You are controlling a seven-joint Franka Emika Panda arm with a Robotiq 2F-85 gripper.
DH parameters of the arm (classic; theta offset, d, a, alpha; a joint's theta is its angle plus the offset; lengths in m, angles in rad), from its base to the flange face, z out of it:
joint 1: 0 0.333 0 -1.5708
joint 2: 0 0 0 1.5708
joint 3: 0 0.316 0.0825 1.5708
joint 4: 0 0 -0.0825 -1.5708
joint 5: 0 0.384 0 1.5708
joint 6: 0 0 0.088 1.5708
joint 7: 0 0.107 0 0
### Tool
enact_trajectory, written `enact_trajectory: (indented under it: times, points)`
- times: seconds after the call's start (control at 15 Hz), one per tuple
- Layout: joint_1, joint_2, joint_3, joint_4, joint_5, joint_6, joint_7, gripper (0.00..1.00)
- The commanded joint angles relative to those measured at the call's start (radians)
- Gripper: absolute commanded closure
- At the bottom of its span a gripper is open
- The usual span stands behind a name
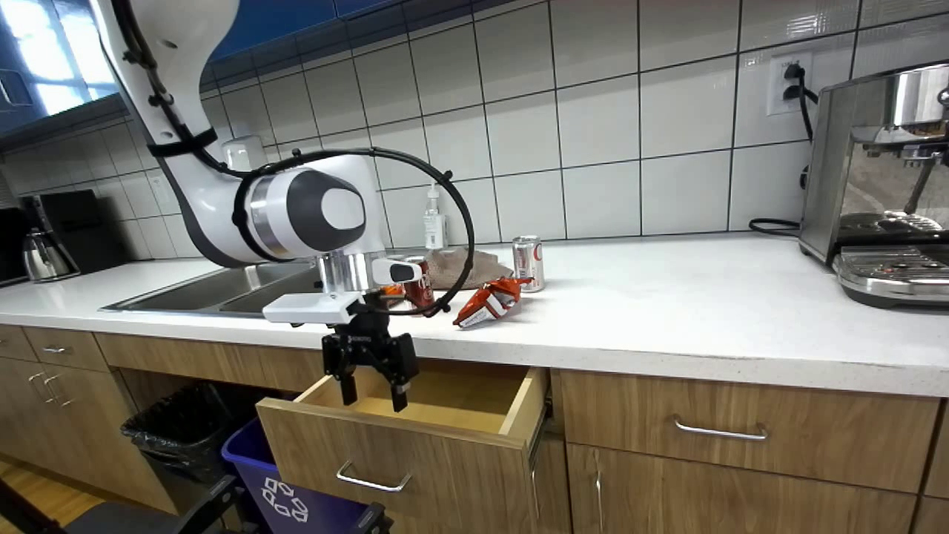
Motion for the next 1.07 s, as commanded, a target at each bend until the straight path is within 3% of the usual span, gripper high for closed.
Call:
enact_trajectory:
  times: [0.0,0.47,1.0]
  points:
    - [-0.019,-0.112,0.012,-0.031,0.022,-0.071,0.009,0.00]
    - [-0.052,-0.232,0.008,-0.007,0.061,-0.150,-0.005,0.00]
    - [-0.125,-0.296,-0.027,0.050,0.113,-0.134,-0.002,0.00]
